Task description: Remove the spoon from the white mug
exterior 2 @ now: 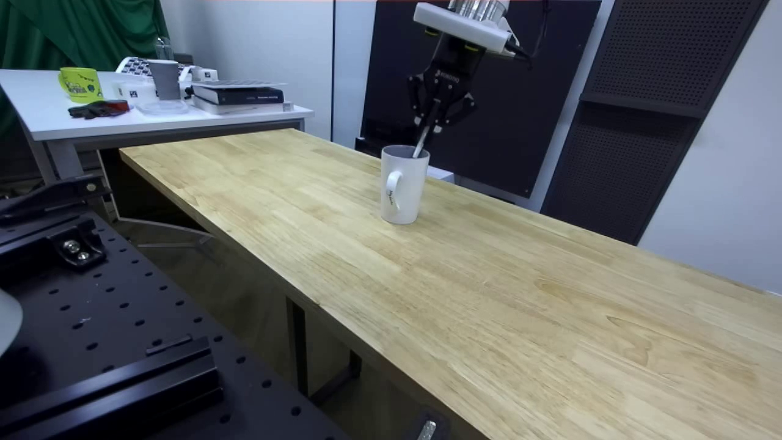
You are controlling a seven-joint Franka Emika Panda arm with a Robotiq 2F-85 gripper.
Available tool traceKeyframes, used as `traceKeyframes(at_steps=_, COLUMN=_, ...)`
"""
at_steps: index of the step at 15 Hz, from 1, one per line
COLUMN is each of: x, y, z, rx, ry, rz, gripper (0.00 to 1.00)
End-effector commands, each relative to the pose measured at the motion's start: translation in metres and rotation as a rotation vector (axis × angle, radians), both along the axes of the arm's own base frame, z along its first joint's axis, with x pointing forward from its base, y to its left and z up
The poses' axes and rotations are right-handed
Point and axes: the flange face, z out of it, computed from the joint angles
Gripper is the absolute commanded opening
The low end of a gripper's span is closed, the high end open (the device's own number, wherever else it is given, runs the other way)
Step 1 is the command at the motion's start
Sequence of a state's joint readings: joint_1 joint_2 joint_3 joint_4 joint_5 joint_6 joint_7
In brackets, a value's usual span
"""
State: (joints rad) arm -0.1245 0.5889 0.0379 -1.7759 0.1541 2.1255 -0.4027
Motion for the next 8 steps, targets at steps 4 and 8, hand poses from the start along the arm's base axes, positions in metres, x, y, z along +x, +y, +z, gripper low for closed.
traceKeyframes(at_steps=4, x=0.012, y=0.001, z=0.024, rx=-0.016, ry=0.013, rz=-0.027, gripper=0.04)
traceKeyframes(at_steps=8, x=0.023, y=-0.002, z=0.053, rx=-0.027, ry=0.009, rz=-0.027, gripper=0.04)
